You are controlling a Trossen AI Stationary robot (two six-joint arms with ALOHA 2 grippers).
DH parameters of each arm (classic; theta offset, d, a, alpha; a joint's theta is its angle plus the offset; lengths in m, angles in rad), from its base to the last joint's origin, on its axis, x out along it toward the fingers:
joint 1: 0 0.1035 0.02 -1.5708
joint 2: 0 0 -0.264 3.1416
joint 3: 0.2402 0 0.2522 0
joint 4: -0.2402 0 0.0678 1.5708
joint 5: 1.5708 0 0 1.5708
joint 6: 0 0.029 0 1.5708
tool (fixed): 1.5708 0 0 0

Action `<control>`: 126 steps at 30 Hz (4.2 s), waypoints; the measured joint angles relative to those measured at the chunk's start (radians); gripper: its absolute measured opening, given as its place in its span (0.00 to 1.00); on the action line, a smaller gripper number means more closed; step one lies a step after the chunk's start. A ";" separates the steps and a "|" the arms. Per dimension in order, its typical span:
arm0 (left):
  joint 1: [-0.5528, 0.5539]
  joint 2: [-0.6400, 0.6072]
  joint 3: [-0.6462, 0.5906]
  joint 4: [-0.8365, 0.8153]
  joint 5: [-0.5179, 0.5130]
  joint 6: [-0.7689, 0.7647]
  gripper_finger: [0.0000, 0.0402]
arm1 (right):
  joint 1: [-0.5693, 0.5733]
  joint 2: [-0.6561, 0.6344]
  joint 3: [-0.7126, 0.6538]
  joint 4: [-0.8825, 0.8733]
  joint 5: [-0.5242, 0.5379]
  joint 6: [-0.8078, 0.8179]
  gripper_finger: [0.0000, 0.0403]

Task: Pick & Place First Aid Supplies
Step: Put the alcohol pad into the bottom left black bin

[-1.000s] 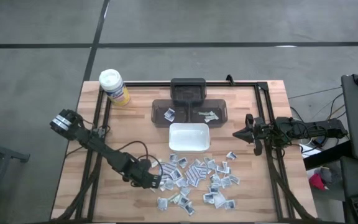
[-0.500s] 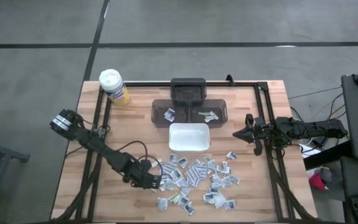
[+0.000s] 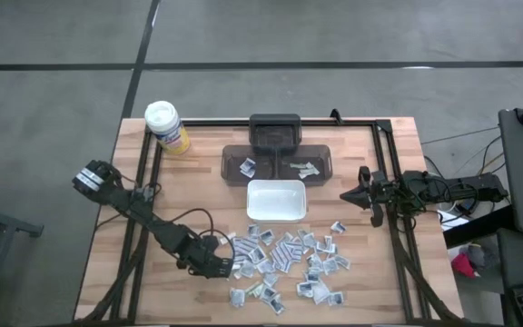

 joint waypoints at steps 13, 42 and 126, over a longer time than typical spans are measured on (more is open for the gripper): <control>0.000 0.000 0.000 0.014 -0.051 0.000 0.23 | 0.000 0.000 0.000 0.000 0.000 0.000 0.02; 0.000 0.000 -0.032 0.079 -0.061 0.024 0.01 | 0.000 0.000 0.000 0.000 0.000 0.003 0.02; 1.004 -0.083 0.264 -0.226 -0.124 1.189 0.00 | 0.000 0.000 0.000 0.000 0.001 0.000 0.02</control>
